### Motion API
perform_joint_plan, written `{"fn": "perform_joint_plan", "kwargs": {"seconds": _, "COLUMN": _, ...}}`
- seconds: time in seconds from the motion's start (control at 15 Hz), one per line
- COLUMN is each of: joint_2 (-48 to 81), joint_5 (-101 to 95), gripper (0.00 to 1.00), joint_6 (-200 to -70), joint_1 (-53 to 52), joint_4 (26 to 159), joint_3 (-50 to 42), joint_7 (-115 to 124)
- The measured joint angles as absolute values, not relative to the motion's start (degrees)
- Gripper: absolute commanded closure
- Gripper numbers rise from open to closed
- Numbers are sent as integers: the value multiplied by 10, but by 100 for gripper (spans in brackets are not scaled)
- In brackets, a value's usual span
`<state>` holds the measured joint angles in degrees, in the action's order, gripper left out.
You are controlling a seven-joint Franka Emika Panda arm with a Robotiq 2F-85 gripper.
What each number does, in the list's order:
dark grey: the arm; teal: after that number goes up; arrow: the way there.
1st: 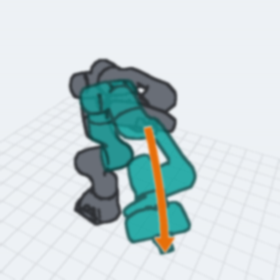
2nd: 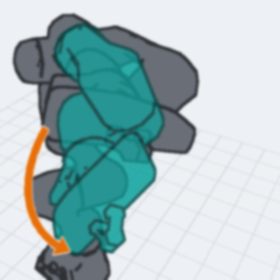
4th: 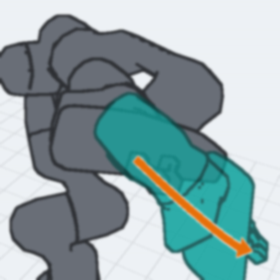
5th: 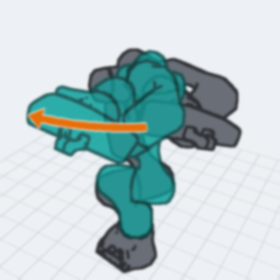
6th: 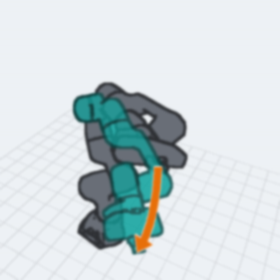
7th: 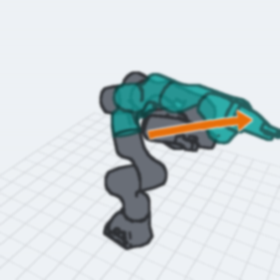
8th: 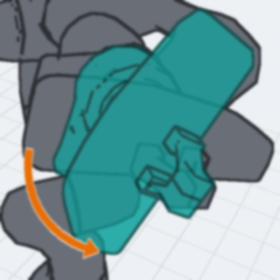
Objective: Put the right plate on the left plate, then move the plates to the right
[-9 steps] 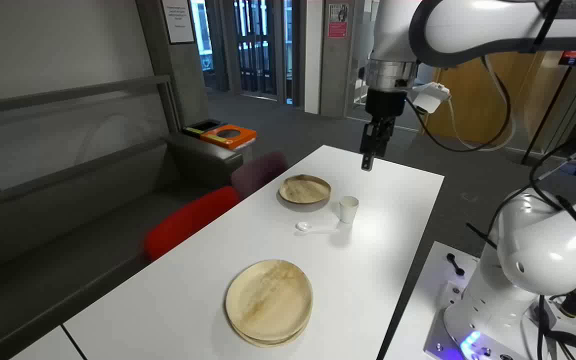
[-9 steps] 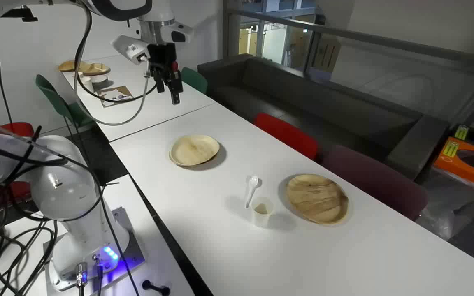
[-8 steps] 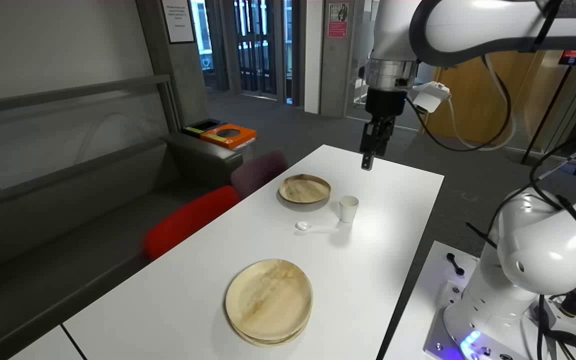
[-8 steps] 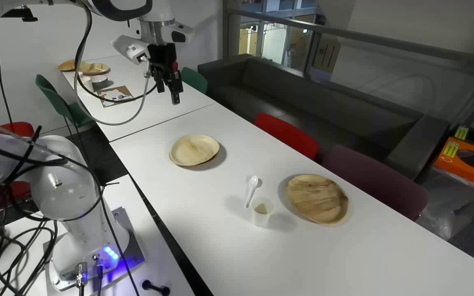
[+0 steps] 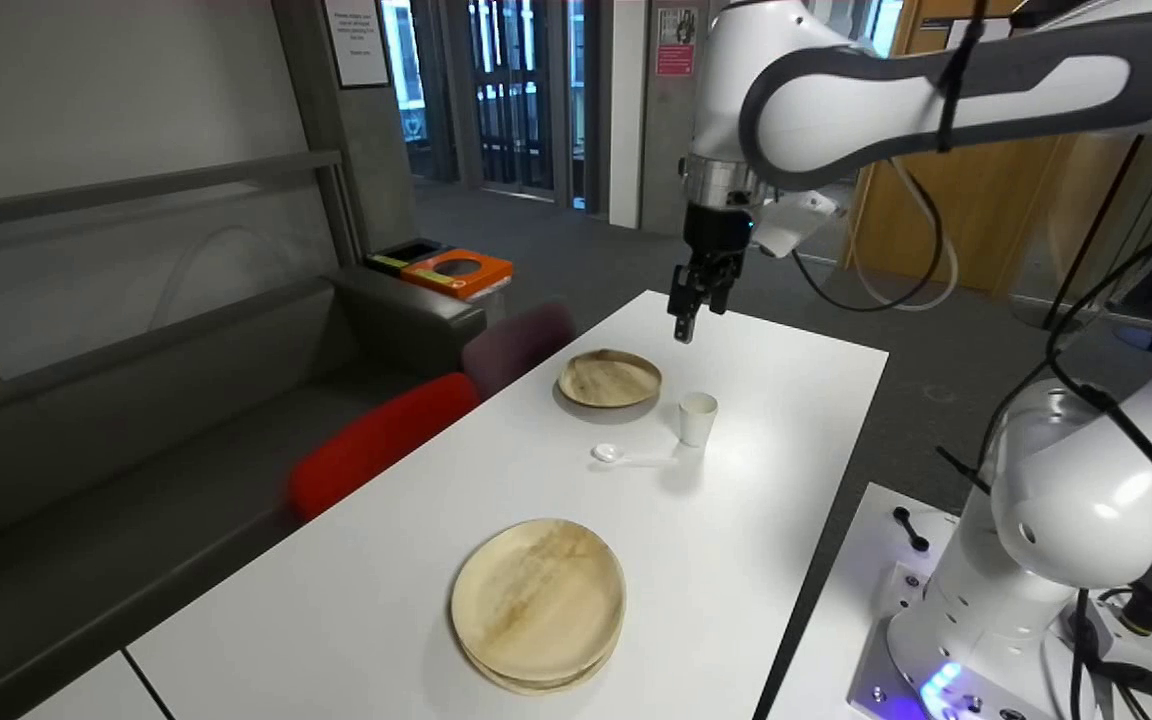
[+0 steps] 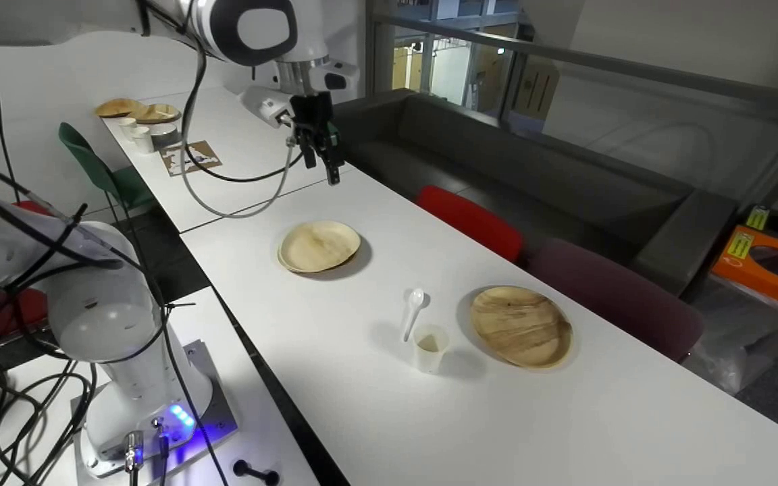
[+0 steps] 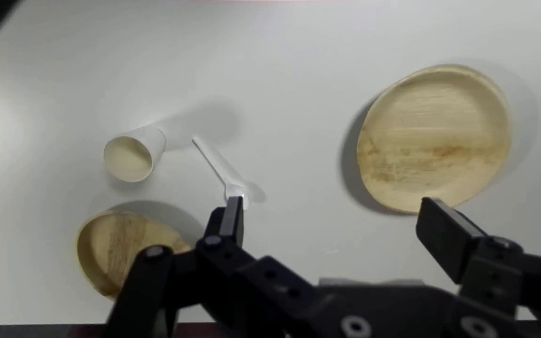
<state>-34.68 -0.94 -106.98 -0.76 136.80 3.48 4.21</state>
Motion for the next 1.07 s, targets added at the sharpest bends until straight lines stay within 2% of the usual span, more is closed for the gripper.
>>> {"fn": "perform_joint_plan", "kwargs": {"seconds": 0.4, "joint_2": -181, "joint_5": -122, "gripper": 0, "joint_6": -1222, "joint_1": 37, "joint_4": 1327, "joint_3": 35, "joint_7": 106}}
{"fn": "perform_joint_plan", "kwargs": {"seconds": 0.67, "joint_2": -85, "joint_5": -176, "gripper": 0, "joint_6": -1242, "joint_1": 51, "joint_4": 1268, "joint_3": 29, "joint_7": 147}}
{"fn": "perform_joint_plan", "kwargs": {"seconds": 1.07, "joint_2": -88, "joint_5": -176, "gripper": 0, "joint_6": -1242, "joint_1": 46, "joint_4": 1270, "joint_3": 29, "joint_7": 147}}
